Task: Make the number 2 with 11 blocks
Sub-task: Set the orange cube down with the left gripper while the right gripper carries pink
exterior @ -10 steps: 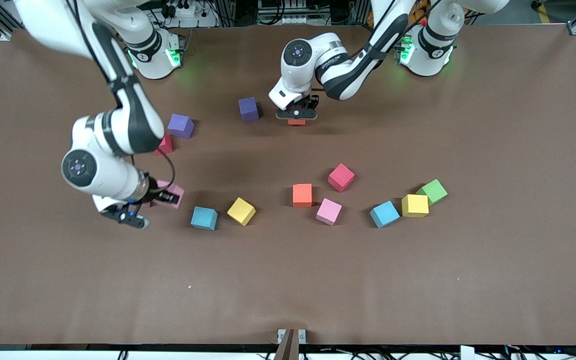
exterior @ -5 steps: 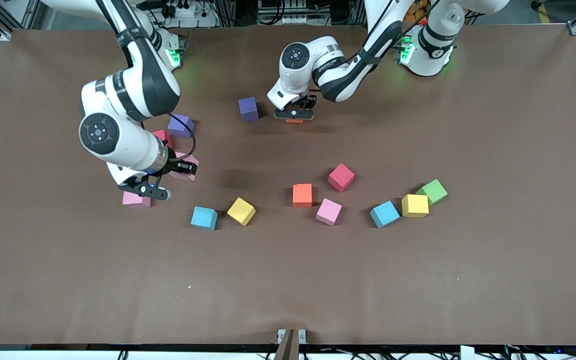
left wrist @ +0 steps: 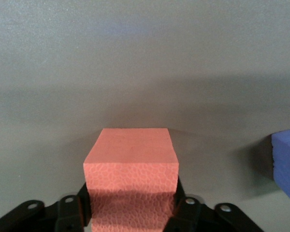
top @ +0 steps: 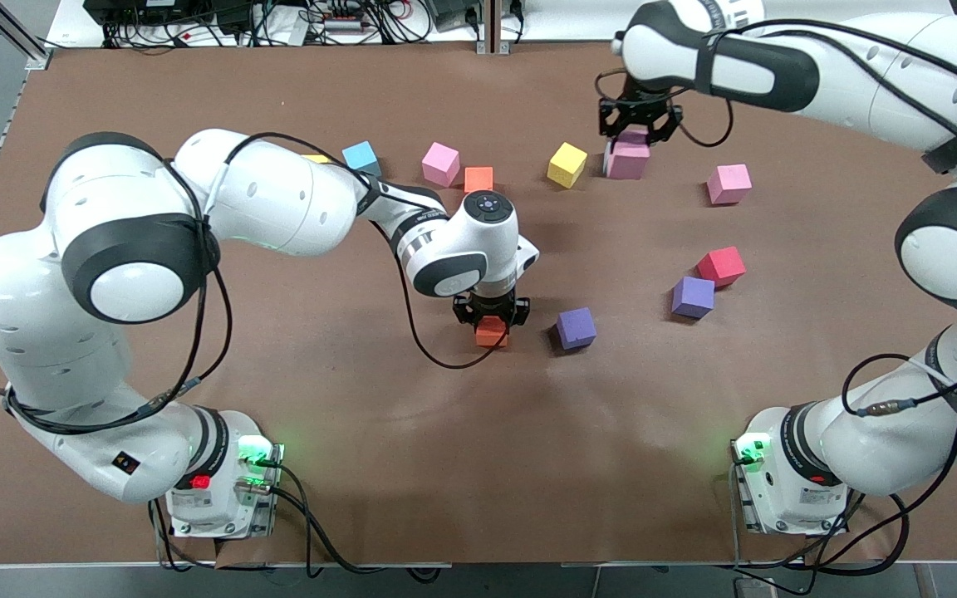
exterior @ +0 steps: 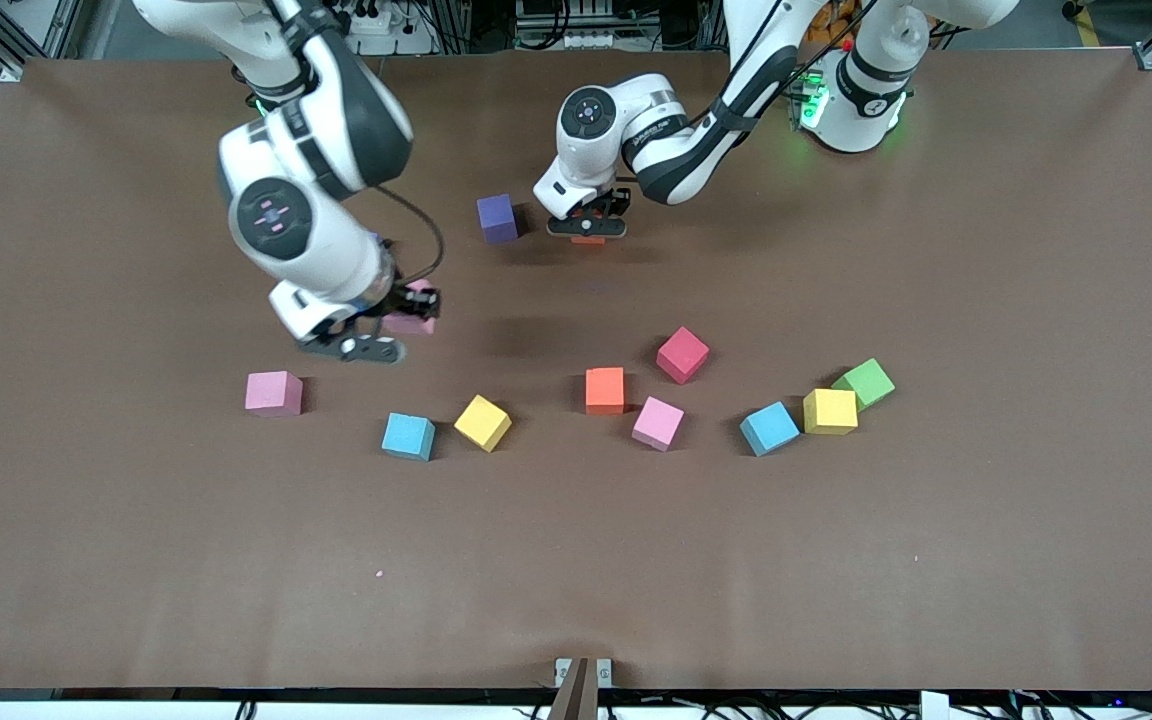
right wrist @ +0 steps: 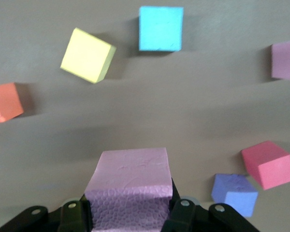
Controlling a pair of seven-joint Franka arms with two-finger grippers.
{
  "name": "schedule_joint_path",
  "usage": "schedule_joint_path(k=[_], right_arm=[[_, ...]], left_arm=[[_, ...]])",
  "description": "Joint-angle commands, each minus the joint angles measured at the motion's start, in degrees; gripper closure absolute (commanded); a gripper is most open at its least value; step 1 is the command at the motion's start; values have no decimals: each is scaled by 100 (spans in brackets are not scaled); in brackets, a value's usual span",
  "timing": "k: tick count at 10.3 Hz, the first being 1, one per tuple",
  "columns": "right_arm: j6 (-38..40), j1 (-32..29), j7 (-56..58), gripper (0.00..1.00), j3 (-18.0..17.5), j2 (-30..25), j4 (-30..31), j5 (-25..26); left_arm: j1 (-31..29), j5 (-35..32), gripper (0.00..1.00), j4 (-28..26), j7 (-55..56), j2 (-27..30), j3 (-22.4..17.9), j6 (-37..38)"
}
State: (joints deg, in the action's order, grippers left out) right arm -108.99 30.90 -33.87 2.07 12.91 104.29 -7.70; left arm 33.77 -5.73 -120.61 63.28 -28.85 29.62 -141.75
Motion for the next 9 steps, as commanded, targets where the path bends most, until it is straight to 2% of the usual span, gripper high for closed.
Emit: schedule_joint_path(k=[1,3,5,7,9], right_arm=[[35,30,-199,100,39,-176,161,-47],[36,65,-217,100,31,-167,188,-47],[53,187,-243,100,22,-184,197,-56],[1,712,-697,100,22,-149,197,-56],[-366,1302,-1008,100,22,-105,424,-56]], left_arm=[[-55,-166,0,11,455,255,-18,68],[-256,-166,0,46,572,842,0,803],[-581,-166,0,55,493,1231,8,1087],[-958,-174,0,300,484,1198,-61,1105],[-1423,-314,0,678,-22,952,-351,1106]])
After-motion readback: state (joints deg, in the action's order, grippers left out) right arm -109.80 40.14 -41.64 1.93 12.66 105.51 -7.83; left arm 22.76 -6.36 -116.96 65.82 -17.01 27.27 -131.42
